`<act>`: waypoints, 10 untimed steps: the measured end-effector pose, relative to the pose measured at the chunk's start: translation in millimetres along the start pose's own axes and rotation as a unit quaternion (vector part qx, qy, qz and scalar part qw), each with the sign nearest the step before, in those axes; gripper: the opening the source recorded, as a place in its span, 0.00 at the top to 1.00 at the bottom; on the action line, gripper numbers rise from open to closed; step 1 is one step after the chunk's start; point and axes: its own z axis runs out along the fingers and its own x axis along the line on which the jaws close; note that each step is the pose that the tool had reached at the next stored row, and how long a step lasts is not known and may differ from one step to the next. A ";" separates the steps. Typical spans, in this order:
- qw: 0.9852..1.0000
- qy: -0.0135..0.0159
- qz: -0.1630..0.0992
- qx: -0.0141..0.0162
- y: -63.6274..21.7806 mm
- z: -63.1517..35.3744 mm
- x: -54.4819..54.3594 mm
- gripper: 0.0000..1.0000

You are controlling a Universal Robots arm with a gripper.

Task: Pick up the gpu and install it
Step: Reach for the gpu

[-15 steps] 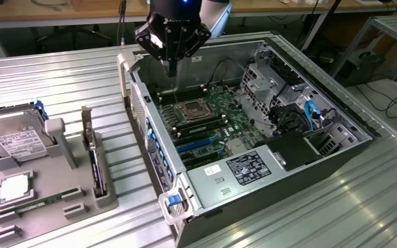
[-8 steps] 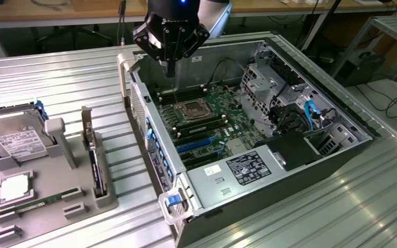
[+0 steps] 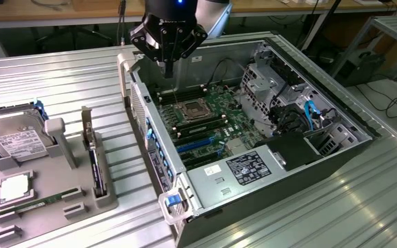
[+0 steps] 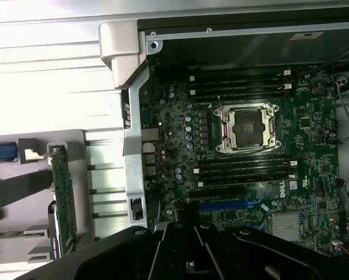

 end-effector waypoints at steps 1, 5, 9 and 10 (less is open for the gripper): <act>1.000 0.000 0.000 0.000 0.0 0.0 0.4 0.89; 1.000 0.000 0.000 0.000 -0.3 0.1 1.9 0.89; 1.000 0.000 0.000 0.000 -0.5 0.3 3.3 0.89; 1.000 0.000 0.000 0.000 -0.5 0.3 3.5 0.89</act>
